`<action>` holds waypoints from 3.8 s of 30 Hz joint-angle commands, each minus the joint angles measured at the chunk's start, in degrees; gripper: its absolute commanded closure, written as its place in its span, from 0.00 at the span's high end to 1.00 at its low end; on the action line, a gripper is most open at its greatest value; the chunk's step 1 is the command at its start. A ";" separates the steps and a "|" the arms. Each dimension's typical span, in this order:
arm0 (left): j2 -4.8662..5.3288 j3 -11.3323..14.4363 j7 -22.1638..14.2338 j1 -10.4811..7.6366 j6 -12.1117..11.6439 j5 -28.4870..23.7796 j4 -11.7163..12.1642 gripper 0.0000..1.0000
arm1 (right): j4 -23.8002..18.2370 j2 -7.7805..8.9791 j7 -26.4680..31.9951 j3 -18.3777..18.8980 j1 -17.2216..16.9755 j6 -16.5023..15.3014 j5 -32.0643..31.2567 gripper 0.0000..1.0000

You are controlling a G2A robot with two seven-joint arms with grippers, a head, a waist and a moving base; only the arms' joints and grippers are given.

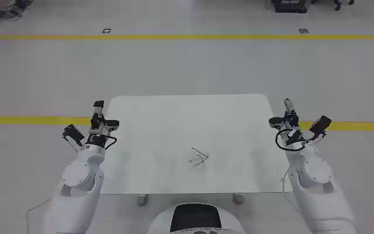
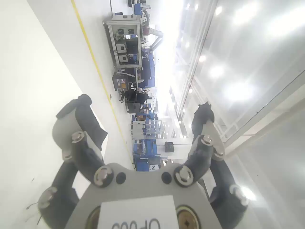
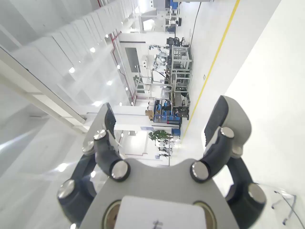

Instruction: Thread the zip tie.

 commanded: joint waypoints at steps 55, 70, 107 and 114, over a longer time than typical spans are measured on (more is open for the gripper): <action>0.00 0.00 0.00 0.00 0.00 0.00 0.00 1.00 | 3.31 1.48 26.77 -14.24 14.24 -8.98 -48.24 1.00; 0.00 0.00 0.00 0.00 0.00 0.00 0.00 1.00 | 4.38 1.52 40.72 -21.95 23.02 -13.10 -61.60 1.00; 0.00 0.00 0.00 0.00 0.00 0.00 0.00 1.00 | 16.26 -0.20 58.47 -50.26 45.97 -20.24 -66.80 1.00; 0.00 0.00 0.00 0.00 0.00 0.00 0.00 1.00 | 17.83 -0.19 59.27 -56.36 49.71 -20.24 -64.20 1.00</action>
